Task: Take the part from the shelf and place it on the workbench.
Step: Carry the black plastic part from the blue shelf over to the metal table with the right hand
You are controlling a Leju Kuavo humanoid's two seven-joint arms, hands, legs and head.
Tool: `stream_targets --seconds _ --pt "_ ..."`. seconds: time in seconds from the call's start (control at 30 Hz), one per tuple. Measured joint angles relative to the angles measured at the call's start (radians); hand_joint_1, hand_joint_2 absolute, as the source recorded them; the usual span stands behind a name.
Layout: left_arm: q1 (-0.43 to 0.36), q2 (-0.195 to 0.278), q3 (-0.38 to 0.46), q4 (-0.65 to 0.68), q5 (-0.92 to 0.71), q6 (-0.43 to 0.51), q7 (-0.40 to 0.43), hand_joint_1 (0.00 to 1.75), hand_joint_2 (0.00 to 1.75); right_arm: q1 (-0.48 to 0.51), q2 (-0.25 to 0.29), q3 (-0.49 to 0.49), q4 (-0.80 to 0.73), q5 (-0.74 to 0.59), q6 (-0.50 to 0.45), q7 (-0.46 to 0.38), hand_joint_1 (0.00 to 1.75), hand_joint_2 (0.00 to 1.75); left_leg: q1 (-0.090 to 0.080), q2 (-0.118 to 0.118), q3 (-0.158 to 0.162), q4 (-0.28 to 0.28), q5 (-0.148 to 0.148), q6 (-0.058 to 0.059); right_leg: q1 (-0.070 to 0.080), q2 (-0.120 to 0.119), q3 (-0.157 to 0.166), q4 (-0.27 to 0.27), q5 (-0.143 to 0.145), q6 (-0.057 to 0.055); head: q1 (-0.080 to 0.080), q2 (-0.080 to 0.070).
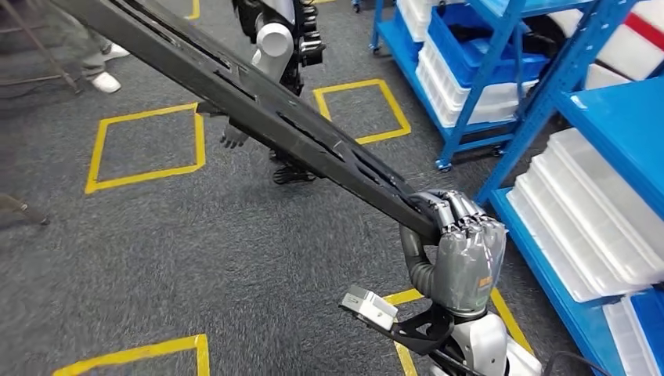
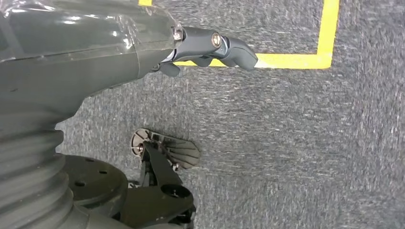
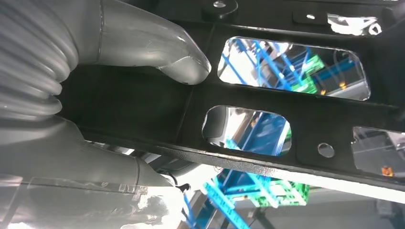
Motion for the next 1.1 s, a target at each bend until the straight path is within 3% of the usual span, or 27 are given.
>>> stream_targets --seconds 0.07,0.13,0.2,0.27,0.3,0.33,0.37,0.43,0.5,0.57,0.6,0.67,0.7,0.77,0.8,0.83,0.87,0.93,1.0,1.07,1.1 --pt "0.002 0.001 0.000 0.000 0.000 0.000 0.000 0.00 1.75 -0.001 0.000 0.002 0.000 0.000 0.000 0.001 1.75 1.75 0.002 -0.013 -0.009 0.008 0.003 -0.011 0.002 -0.020 0.001 -0.005 0.004 -0.009 -0.001 0.000" --pt "0.002 0.002 0.000 0.000 0.000 0.000 0.000 0.00 1.75 -0.003 0.000 0.003 0.000 0.000 0.000 0.002 1.75 1.75 -0.003 0.030 -0.028 0.059 -0.021 -0.023 0.002 -0.047 0.006 -0.010 0.007 -0.020 -0.007 0.000" --pt "-0.001 0.002 0.000 0.000 0.000 0.000 0.000 0.00 1.75 -0.003 0.000 0.003 0.000 0.000 0.000 0.002 1.75 1.75 -0.005 0.090 -0.074 0.170 -0.081 -0.033 0.005 -0.077 0.009 -0.012 0.005 -0.030 -0.017 0.000" --pt "-0.004 0.002 0.000 0.000 0.000 0.000 0.001 0.00 1.75 -0.002 -0.001 0.003 0.000 0.000 -0.001 0.002 1.75 1.75 0.000 0.109 -0.121 0.272 -0.128 -0.037 0.009 -0.108 0.010 -0.012 0.002 -0.035 -0.019 0.000" --pt "-0.003 0.002 0.000 0.000 0.000 0.000 0.001 0.00 1.75 -0.002 -0.001 0.004 0.000 0.000 -0.001 0.002 1.75 1.75 0.002 0.111 -0.125 0.285 -0.127 -0.036 0.010 -0.123 0.011 -0.011 0.000 -0.037 -0.020 0.000" --pt "-0.003 0.002 0.000 0.000 0.000 0.000 0.002 0.00 1.75 -0.003 -0.001 0.004 0.000 0.000 -0.001 0.002 1.75 1.75 0.002 0.115 -0.110 0.257 -0.107 -0.034 0.011 -0.136 0.013 -0.011 -0.001 -0.038 -0.020 0.000" --pt "-0.003 0.002 0.000 0.000 0.000 0.000 0.002 0.00 1.75 -0.003 -0.001 0.004 0.000 0.000 -0.001 0.002 1.75 1.75 0.001 0.123 -0.078 0.195 -0.073 -0.030 0.012 -0.150 0.016 -0.011 -0.004 -0.037 -0.020 0.000" --pt "-0.004 0.003 0.000 0.000 0.000 0.000 0.002 0.00 1.75 -0.004 -0.001 0.005 0.000 0.000 -0.001 0.002 1.75 1.75 -0.011 0.169 -0.009 0.056 -0.020 -0.014 0.014 -0.173 0.024 -0.012 -0.010 -0.034 -0.020 0.000" --pt "-0.005 0.003 0.000 0.000 0.000 0.000 0.002 0.00 1.75 -0.004 -0.001 0.005 0.000 0.000 -0.002 0.002 1.75 1.75 -0.023 0.194 0.014 -0.002 -0.008 -0.002 0.015 -0.194 0.029 -0.014 -0.014 -0.028 -0.020 0.000" --pt "-0.003 0.003 0.000 0.000 0.000 0.000 0.003 0.00 1.75 -0.004 -0.001 0.005 0.000 0.000 -0.002 0.002 1.75 1.75 -0.024 0.172 0.015 -0.012 -0.003 0.007 0.017 -0.214 0.035 -0.020 -0.017 -0.021 -0.020 0.000" --pt "-0.001 0.003 0.000 0.000 0.000 0.000 0.003 0.00 1.75 -0.005 -0.001 0.006 0.000 0.000 -0.002 0.002 1.75 1.75 -0.020 0.161 0.020 -0.023 0.002 0.010 0.016 -0.207 0.039 -0.017 -0.024 -0.017 -0.019 0.000" --pt "-0.002 0.003 0.000 0.000 0.000 0.000 0.003 0.00 1.75 -0.006 -0.002 0.006 0.000 0.000 -0.002 0.002 1.75 1.75 -0.011 0.139 0.033 -0.046 0.013 0.019 0.015 -0.155 0.021 0.035 -0.061 -0.012 -0.018 0.000" --pt "-0.003 0.002 0.000 0.000 0.000 0.000 0.003 0.00 1.75 -0.006 -0.003 0.007 0.000 0.000 -0.002 0.002 1.75 1.75 -0.009 0.128 0.035 -0.049 0.016 0.022 0.013 -0.120 -0.004 0.091 -0.090 -0.010 -0.015 0.000" --pt "-0.005 0.002 0.000 0.000 0.000 0.000 0.003 0.00 1.75 -0.003 -0.004 0.008 0.000 0.000 -0.002 0.002 1.75 1.75 -0.008 0.102 0.034 -0.047 0.016 0.024 0.010 -0.088 -0.068 0.211 -0.132 -0.006 -0.012 0.000" --pt "-0.005 0.001 0.000 0.000 0.000 0.000 0.003 0.00 1.75 -0.002 -0.005 0.008 0.001 0.000 -0.002 0.002 1.75 1.75 -0.007 0.087 0.034 -0.044 0.014 0.023 0.008 -0.085 -0.086 0.238 -0.128 -0.004 -0.010 0.000" --pt "-0.004 0.001 0.000 0.000 0.000 0.000 0.004 0.00 1.75 -0.001 -0.005 0.009 0.001 0.000 -0.002 0.002 1.75 1.75 -0.005 0.073 0.034 -0.039 0.012 0.021 0.006 -0.084 -0.087 0.228 -0.106 -0.001 -0.010 0.000" --pt "-0.004 0.001 0.000 0.000 0.000 0.000 0.004 0.00 1.75 -0.001 -0.005 0.009 0.001 0.000 -0.002 0.002 1.75 1.75 -0.002 0.058 0.033 -0.032 0.008 0.017 0.002 -0.079 -0.071 0.181 -0.067 0.003 -0.010 0.000" --pt "-0.006 0.001 0.000 0.000 0.000 0.000 0.004 0.00 1.75 0.000 -0.005 0.010 0.001 0.000 -0.002 0.002 1.75 1.75 0.003 0.029 0.027 -0.009 -0.004 0.003 -0.007 -0.041 -0.024 0.066 -0.009 0.011 -0.009 0.000" --pt "-0.007 0.002 0.000 0.000 0.000 0.000 0.005 0.00 1.75 0.002 -0.005 0.010 0.001 0.000 -0.002 0.002 1.75 1.75 0.006 0.007 0.013 0.010 -0.011 -0.010 -0.008 -0.009 -0.006 0.020 -0.001 0.009 -0.007 0.000" --pt "-0.007 0.002 0.000 0.000 0.000 0.000 0.005 0.00 1.75 0.002 -0.006 0.011 0.002 0.000 -0.002 0.002 1.75 1.75 0.009 -0.012 0.003 0.011 -0.007 -0.019 -0.003 -0.020 -0.008 0.020 -0.002 -0.005 -0.008 0.000" --pt "-0.005 0.003 0.000 0.000 0.000 0.000 0.005 0.00 1.75 0.000 -0.006 0.011 0.002 0.000 -0.002 0.002 1.75 1.75 0.009 -0.006 0.001 0.015 -0.009 -0.024 -0.002 -0.032 -0.007 0.018 0.000 -0.011 -0.009 0.000"
